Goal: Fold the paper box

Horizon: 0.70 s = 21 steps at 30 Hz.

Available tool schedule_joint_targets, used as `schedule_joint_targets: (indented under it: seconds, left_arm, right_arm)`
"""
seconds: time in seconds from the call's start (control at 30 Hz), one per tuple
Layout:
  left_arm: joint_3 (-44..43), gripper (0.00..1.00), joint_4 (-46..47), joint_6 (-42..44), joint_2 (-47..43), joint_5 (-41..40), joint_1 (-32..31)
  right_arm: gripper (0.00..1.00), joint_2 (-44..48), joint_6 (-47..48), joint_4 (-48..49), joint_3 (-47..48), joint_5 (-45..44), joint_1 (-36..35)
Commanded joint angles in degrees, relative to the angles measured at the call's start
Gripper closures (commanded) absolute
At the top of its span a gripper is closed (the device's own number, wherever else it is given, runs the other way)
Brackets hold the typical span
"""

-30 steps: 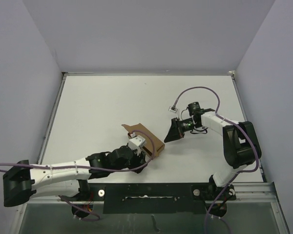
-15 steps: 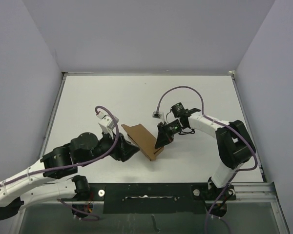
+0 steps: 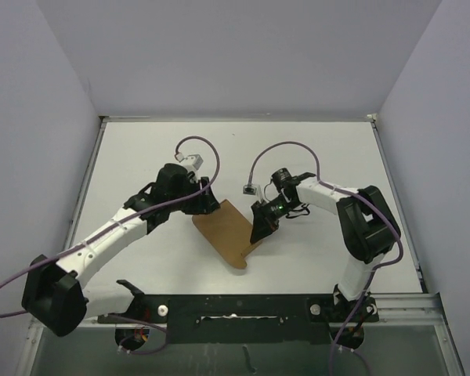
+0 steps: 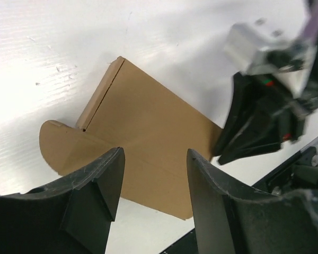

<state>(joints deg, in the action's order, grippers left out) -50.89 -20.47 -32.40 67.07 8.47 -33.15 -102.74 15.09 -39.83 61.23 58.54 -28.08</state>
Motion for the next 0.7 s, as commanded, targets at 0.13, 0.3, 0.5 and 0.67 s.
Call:
schedule_joint_targets:
  seconds: [0.13,0.3,0.5,0.67]
  left_arm:
    - [-0.9,0.48,11.6,10.9,9.3,2.8,3.7]
    - [-2.1,0.46,15.7,15.6,15.1,6.3,5.6]
    - [-2.1,0.46,20.8,16.9,21.9,13.9,7.5]
    - [0.1,0.46,24.5,15.3,23.3,17.3,7.9]
  right_arm:
    - [0.70,9.1,17.1,-11.6,1.7,10.2,9.0]
    - [0.72,10.1,25.1,-12.1,-1.3,4.8,5.5]
    - [0.83,8.8,29.5,-9.9,-2.3,-7.2,-1.2]
    - [0.84,7.0,30.1,-9.5,-2.3,-10.7,-1.6]
